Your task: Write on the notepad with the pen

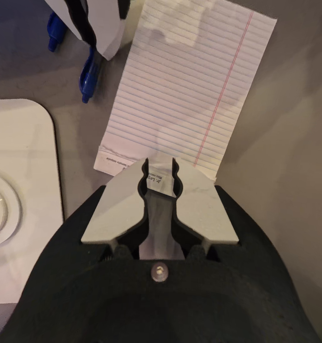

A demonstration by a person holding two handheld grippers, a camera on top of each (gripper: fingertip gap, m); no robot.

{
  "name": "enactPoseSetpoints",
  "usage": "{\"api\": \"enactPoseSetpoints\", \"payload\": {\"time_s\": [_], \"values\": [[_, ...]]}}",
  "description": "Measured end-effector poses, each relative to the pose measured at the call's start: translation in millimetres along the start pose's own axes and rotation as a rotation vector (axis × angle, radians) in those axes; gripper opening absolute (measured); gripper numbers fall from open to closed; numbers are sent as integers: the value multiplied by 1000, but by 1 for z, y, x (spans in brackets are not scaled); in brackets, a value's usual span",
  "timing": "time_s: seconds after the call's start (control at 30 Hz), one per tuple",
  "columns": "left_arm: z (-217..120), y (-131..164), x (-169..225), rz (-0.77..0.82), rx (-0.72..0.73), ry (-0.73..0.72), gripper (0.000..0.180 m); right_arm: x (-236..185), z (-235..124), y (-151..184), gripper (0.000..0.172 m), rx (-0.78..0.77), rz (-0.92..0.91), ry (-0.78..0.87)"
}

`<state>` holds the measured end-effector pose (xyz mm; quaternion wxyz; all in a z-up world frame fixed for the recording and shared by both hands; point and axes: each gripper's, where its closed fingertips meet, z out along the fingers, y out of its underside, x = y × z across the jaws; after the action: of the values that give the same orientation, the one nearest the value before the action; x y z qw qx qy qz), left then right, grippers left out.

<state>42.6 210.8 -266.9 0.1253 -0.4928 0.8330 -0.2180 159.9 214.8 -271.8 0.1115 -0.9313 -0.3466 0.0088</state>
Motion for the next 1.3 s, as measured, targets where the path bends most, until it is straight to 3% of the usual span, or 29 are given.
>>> {"api": "enactPoseSetpoints", "payload": {"time_s": [0.03, 0.13, 0.27, 0.37, 0.47, 0.57, 0.63, 0.83, 0.93, 0.97, 1.0, 1.3], "values": [[-2, -3, -2, -8, 18, -7, 24, 0, -8, -5, 10, 54, 14, -1], [-11, -18, -10, -40, 126, -37, 33, -4, -51, -34, 10, 343, 57, -49], [-30, -57, -16, -104, 390, -50, 60, -28, -132, -78, 10, 864, 161, -355], [-43, -87, -8, -176, 604, 38, 58, -37, -158, -89, 10, 1064, 188, -498], [-51, -101, -1, -219, 726, 115, 45, -47, -159, -96, 10, 1162, 218, -577], [-58, -106, 7, -242, 794, 209, 32, -58, -155, -101, 10, 1224, 215, -576], [-60, -105, 11, -234, 809, 241, 11, -62, -151, -102, 10, 1240, 220, -535], [-43, -95, 20, -225, 702, 307, 10, -67, -136, -94, 11, 1225, 230, -470], [-42, -92, 26, -228, 661, 367, 10, -66, -133, -84, 24, 1166, 145, -376], [-40, -89, 29, -226, 638, 387, 10, -60, -133, -82, 47, 1144, 126, -288], [-38, -87, 33, -217, 615, 408, 10, -55, -136, -79, 56, 1137, 93, -221], [-27, -92, 52, -162, 546, 496, 10, -50, -159, -63, 68, 1012, -176, -1]]}}
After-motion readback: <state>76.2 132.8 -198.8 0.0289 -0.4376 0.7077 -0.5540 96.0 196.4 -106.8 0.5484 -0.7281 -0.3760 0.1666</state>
